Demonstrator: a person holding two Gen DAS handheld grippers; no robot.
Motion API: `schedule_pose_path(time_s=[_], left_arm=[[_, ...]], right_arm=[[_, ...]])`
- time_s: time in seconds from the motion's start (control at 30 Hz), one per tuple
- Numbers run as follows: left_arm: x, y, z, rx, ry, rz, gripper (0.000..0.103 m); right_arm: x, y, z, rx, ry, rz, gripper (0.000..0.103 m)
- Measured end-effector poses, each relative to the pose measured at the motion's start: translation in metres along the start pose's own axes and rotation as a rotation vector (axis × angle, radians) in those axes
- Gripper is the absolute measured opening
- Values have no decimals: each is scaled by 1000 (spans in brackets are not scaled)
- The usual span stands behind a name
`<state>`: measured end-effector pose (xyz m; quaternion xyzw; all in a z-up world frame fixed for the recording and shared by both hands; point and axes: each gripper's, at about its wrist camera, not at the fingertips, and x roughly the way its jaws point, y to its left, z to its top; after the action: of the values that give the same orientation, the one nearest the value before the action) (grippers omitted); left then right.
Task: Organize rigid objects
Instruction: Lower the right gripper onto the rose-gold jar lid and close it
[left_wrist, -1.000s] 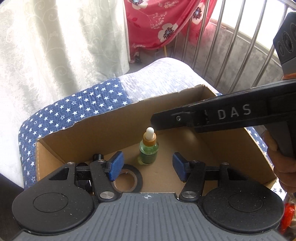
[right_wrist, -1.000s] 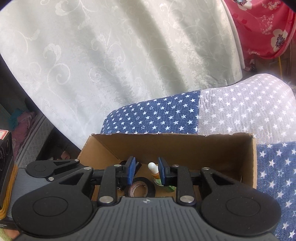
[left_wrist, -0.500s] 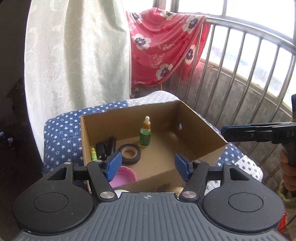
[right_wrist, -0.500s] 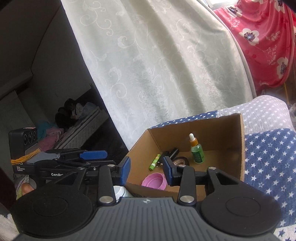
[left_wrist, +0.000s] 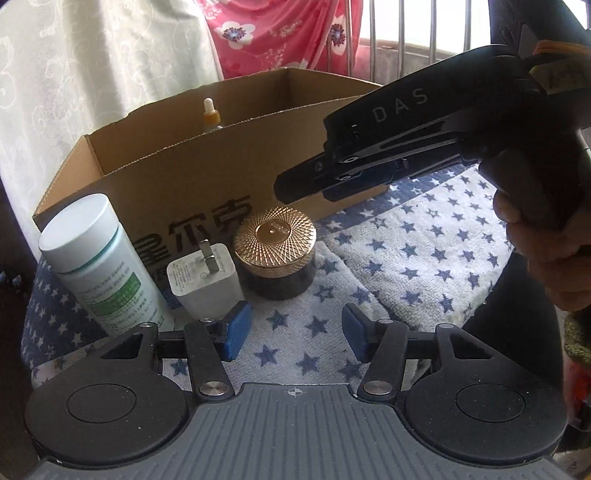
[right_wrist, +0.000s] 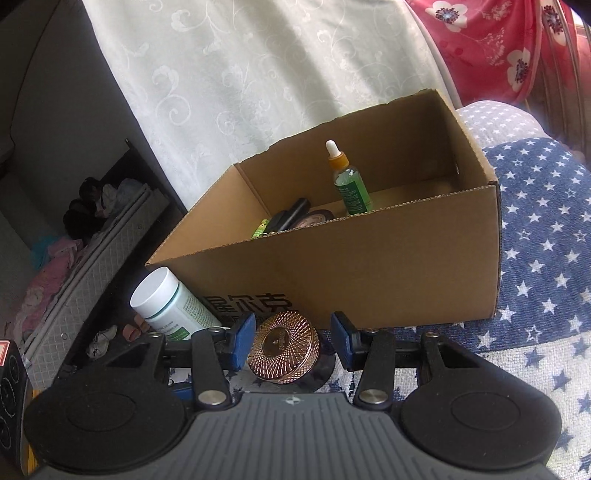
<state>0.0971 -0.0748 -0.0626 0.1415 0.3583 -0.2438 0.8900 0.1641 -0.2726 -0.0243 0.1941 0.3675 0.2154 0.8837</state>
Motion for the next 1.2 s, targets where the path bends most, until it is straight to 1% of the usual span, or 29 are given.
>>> schedule_pose_path(time_s=[0.1, 0.17, 0.23, 0.33, 0.47, 0.57, 0.77, 0.93, 1.0, 1.07, 1.13, 1.2], left_arm=[[8, -3, 1, -16, -18, 2, 51], [12, -5, 2, -5, -37, 12, 50], [19, -7, 3, 5, -33, 32, 50], [25, -5, 3, -7, -32, 46, 50], [29, 3, 4, -42, -41, 57, 50], [29, 6, 5, -81, -42, 43, 50], [29, 10, 8, -120, -43, 1, 50], [26, 4, 8, -121, -41, -59, 50], [22, -2, 7, -103, -50, -89, 50], [16, -8, 5, -77, -69, -116, 50], [11, -12, 4, -57, -91, -105, 50], [5, -16, 3, -33, -126, -64, 50]], right_arm=[[11, -9, -3, 29, 26, 22, 47], [17, -13, -4, 42, 43, 32, 45], [22, -16, -6, 49, 53, 36, 43], [26, -20, -7, 66, 61, 69, 41], [26, -23, -8, 72, 53, 81, 41], [23, -23, -10, 79, 52, 79, 41], [13, -17, -13, 78, 44, 41, 41], [-3, -22, -16, 106, 30, 27, 41], [-11, -25, -19, 121, 28, 23, 41], [-17, -31, -22, 149, 27, 42, 40], [-21, -37, -23, 183, 26, 69, 40], [-24, -39, -21, 179, 8, 50, 40]])
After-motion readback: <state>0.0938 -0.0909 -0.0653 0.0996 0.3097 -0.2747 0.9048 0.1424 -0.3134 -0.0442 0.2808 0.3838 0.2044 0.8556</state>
